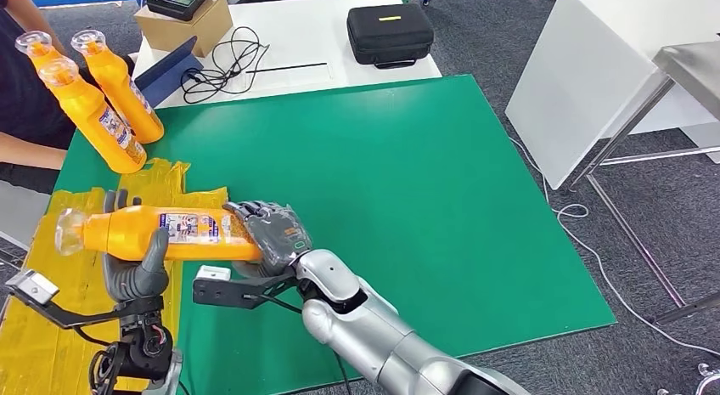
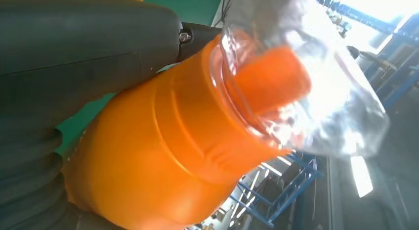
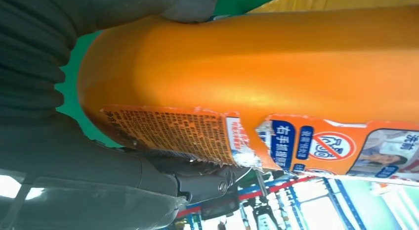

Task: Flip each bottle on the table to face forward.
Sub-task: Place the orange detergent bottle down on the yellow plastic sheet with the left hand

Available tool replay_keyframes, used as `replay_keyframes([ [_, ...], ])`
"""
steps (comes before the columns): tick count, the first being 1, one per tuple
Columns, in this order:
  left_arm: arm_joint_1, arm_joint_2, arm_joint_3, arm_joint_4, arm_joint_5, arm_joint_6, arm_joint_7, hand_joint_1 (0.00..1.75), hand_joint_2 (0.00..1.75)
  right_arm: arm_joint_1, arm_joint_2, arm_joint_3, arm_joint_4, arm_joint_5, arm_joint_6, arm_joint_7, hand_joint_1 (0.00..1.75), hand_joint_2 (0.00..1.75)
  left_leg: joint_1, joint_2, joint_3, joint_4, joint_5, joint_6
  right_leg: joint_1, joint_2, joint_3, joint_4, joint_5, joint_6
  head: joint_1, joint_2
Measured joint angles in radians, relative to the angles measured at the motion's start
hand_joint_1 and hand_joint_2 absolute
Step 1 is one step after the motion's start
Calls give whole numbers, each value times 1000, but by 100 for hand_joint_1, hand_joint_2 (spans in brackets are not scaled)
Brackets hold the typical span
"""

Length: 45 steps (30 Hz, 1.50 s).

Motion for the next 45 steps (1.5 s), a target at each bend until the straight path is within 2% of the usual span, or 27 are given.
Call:
replay_keyframes([
  [1,5,0,4,-3,0,0,0,172,175,5,0,5,-6,4,0,4,175,175,0,0,0,0,0,0,0,0,0,0,0,0,0,0],
  [16,8,-2,20,-17,0,-23,4,175,175,17,-1,-4,-35,44,5,32,175,175,0,0,0,0,0,0,0,0,0,0,0,0,0,0],
  [20,-1,-2,19,-8,12,-35,4,175,175,19,-1,-17,-35,55,5,31,147,175,0,1,0,0,0,0,0,0,0,0,0,0,0,0],
  [23,-9,-2,18,4,28,-51,5,175,175,19,-1,-27,-33,60,4,27,48,175,0,1,0,0,0,0,0,0,0,0,0,0,0,0],
  [24,-13,-2,17,8,34,-57,6,175,175,20,-1,-30,-31,59,4,23,10,131,0,1,0,0,0,0,0,0,0,0,0,0,0,0],
  [27,-29,-2,10,20,43,-71,8,175,175,22,-3,-40,-20,38,14,-3,0,0,0,0,0,0,0,0,0,0,0,0,0,0,0,0],
  [33,-48,-2,2,35,52,-76,3,175,175,28,-8,-79,4,-41,32,-53,0,0,0,0,0,0,0,0,0,0,0,0,0,0,0,0],
  [45,-51,-1,15,37,25,-45,-20,175,175,37,-31,-139,-12,-114,43,-83,0,0,0,0,0,0,0,0,0,0,0,0,0,0,0,0],
])
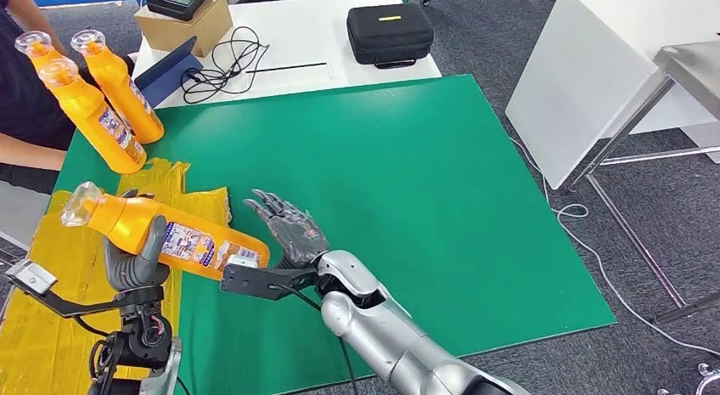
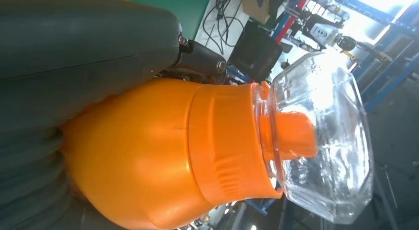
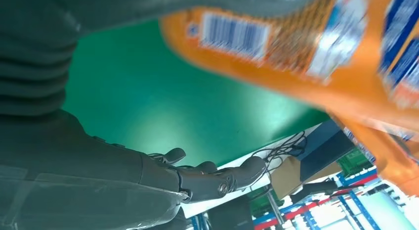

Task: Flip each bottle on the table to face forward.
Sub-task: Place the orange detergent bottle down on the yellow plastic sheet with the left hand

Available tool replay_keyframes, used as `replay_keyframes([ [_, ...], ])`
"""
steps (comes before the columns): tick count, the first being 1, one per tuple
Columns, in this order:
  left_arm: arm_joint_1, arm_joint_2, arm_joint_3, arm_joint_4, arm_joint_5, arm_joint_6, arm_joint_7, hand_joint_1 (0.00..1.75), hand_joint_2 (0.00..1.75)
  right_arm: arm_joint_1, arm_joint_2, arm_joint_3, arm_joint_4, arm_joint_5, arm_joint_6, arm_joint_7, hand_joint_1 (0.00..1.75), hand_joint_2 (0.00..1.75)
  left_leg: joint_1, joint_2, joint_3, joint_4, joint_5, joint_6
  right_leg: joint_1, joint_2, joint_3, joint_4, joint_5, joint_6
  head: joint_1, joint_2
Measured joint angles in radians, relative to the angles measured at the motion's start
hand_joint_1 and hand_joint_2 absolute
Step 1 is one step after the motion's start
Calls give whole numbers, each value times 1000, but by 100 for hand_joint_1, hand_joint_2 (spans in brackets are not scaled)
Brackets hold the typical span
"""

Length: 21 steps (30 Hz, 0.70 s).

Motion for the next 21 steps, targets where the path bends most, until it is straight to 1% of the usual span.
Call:
replay_keyframes([
  [7,0,2,19,0,-72,47,-43,175,175,3,-8,-16,-2,-26,-4,-26,0,0,0,0,0,0,0,0,0,0,0,0,0,0,0,0],
  [9,-1,4,22,-1,-114,80,-65,175,175,4,-9,-17,-3,-38,-5,-29,0,0,0,0,0,0,0,0,0,0,0,0,0,0,0,0],
  [11,-4,8,24,-3,-217,161,-109,175,175,7,-11,-19,-12,-62,-8,-40,0,0,0,0,0,0,0,0,0,0,0,0,0,0,0,0],
  [14,-19,20,27,-5,-454,338,-180,175,175,18,-20,-25,-59,-120,-16,-64,0,0,0,0,0,0,0,0,0,0,0,0,0,0,0,0],
  [16,-30,32,27,-5,-607,449,-208,175,175,34,-33,-32,-118,-168,-19,-78,0,0,0,0,0,0,0,0,0,0,0,0,0,0,0,0],
  [18,-36,44,27,-3,-701,515,-219,175,175,51,-51,-42,-187,-209,-18,-89,0,0,0,0,0,0,0,0,0,0,0,0,0,0,0,0],
  [21,-40,61,21,2,-783,581,-232,175,175,77,-78,-57,-278,-239,-22,-100,0,0,0,0,0,0,0,0,0,0,0,0,0,0,0,0],
])
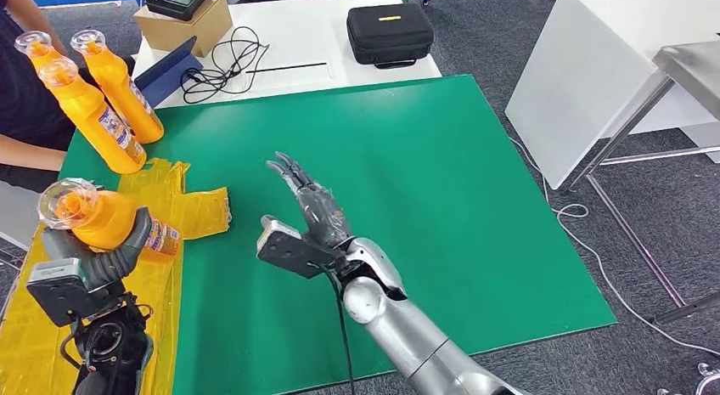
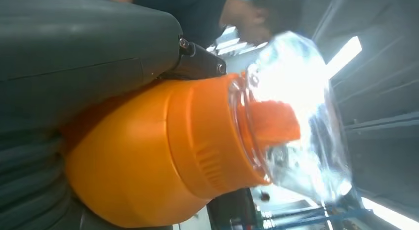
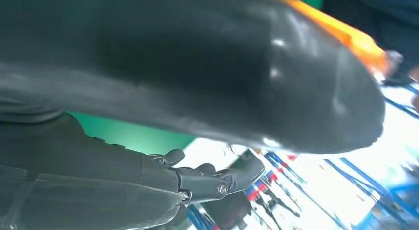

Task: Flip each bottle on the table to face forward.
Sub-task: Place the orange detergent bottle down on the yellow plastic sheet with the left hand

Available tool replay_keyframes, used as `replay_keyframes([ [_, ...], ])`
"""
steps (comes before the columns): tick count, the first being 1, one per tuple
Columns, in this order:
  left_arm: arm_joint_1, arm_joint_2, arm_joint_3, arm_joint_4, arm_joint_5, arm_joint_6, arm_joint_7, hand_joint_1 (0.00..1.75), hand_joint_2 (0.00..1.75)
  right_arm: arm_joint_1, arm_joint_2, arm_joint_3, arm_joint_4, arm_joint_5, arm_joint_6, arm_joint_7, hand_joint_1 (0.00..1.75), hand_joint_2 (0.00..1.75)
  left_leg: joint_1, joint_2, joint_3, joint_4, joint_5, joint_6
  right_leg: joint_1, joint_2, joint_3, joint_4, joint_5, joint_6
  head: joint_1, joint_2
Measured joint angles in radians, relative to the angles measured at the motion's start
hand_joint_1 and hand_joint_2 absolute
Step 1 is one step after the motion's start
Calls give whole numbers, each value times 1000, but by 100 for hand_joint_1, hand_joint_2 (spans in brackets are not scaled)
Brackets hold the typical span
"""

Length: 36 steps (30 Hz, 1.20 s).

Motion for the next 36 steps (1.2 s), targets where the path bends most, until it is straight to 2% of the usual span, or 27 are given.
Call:
replay_keyframes([
  [5,0,39,-35,26,-223,148,-24,175,175,77,-56,-43,-172,-51,-37,-45,0,0,0,-1,0,0,0,0,0,0,0,0,0,0,0,0],
  [8,0,52,-46,42,-295,163,-28,175,175,109,-85,-61,-246,-69,-48,-60,0,0,0,0,0,0,-1,0,0,1,0,0,0,0,0,0],
  [12,2,52,-37,60,-518,165,-38,175,175,135,-117,-65,-309,-104,-68,-83,0,0,0,0,0,0,-1,0,0,1,0,0,0,0,0,0],
  [15,4,50,-23,70,-617,166,-41,175,175,147,-135,-64,-334,-127,-67,-94,0,0,0,0,0,0,-1,0,0,1,0,0,0,0,0,0],
  [20,58,46,69,75,-800,170,-41,175,175,132,-146,-23,-332,-195,-38,-131,0,0,0,4,0,0,-1,-1,0,5,0,0,0,0,0,0],
  [26,90,31,175,131,-1105,170,-7,175,175,119,-154,19,-329,-229,-32,-139,0,0,1,3,0,-1,-1,-1,0,3,0,0,0,0,0,0],
  [34,85,42,210,261,-1199,171,93,175,175,107,-158,31,-330,-244,-5,-140,0,0,0,3,0,0,-1,-1,0,3,0,0,0,0,0,0],
  [36,80,49,210,299,-1198,171,108,87,87,99,-158,31,-329,-247,0,-141,0,0,0,3,0,0,-1,-1,0,3,0,0,0,0,0,0],
])
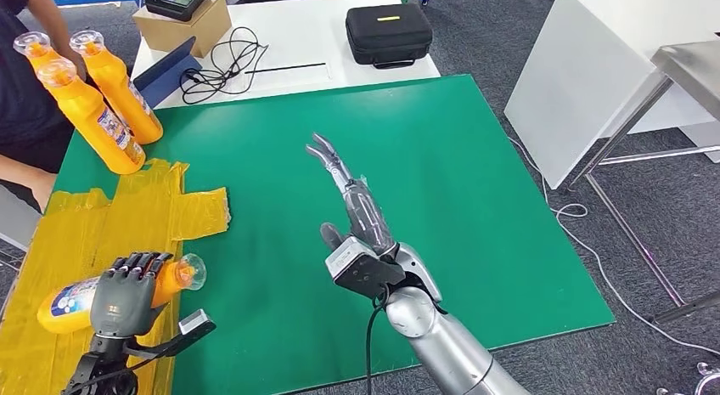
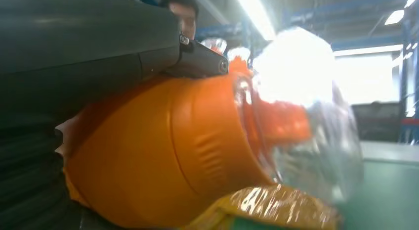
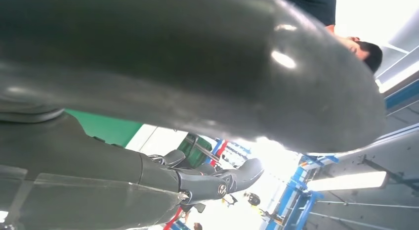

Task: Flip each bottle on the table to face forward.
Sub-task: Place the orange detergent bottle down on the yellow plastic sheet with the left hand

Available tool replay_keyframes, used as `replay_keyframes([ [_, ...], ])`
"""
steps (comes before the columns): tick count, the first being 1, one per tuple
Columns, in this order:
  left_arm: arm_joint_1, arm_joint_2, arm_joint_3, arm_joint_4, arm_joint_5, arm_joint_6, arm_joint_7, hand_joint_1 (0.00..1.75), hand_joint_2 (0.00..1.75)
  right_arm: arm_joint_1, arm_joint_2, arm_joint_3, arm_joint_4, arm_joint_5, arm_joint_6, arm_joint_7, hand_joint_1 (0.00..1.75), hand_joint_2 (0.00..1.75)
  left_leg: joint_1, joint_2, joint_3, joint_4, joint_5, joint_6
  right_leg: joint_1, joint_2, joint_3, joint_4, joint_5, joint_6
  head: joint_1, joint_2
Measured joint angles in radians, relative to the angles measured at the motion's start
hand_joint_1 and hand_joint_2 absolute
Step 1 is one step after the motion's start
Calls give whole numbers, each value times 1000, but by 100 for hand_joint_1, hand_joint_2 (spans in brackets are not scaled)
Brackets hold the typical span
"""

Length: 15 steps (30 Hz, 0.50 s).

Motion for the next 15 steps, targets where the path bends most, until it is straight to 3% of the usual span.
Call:
replay_keyframes([
  [2,-4,6,0,33,-1,0,9,0,0,-6,0,0,0,-2,3,-1,0,0,0,0,0,0,0,0,0,0,0,0,0,0,0,0],
  [8,-19,39,-45,138,24,0,68,0,0,-16,8,1,10,-9,31,-20,0,0,0,0,0,0,0,0,0,0,0,0,0,0,0,0],
  [15,-34,72,-107,209,52,4,78,0,0,-27,20,1,30,-10,46,-25,0,0,0,-1,0,0,0,0,0,0,1,0,0,0,0,0],
])
